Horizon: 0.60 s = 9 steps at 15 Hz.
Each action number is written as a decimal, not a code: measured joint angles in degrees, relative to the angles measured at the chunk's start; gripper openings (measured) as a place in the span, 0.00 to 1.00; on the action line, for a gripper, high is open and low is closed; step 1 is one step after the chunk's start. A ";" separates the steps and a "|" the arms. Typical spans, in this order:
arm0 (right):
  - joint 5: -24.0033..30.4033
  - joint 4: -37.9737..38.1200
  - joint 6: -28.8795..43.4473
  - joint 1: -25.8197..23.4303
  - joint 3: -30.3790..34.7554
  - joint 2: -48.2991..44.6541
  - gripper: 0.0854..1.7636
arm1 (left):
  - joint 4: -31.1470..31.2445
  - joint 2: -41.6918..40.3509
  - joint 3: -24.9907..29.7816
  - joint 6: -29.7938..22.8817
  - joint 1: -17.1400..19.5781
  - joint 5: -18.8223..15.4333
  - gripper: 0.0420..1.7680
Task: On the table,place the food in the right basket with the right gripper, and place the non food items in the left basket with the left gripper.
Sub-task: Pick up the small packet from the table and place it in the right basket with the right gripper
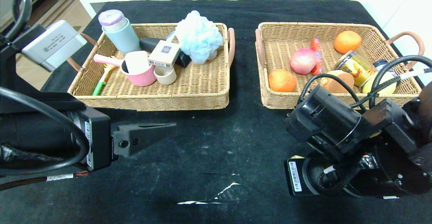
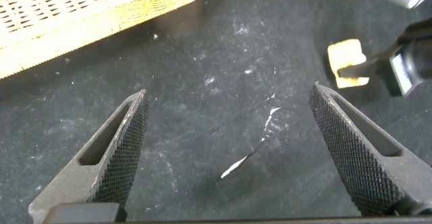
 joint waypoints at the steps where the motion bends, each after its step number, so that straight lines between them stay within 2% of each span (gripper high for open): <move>1: 0.02 -1.18 -0.83 -0.06 -0.39 -0.71 0.16 | 0.00 0.00 0.00 0.02 -0.02 0.00 0.97; 5: 0.13 -3.61 -5.90 -1.82 -4.50 -3.25 0.16 | 0.07 0.06 0.00 0.02 -0.05 -0.09 0.97; 9: 0.38 -3.60 -10.30 -5.74 -13.23 -3.35 0.16 | 0.11 0.15 0.00 0.00 -0.05 -0.09 0.97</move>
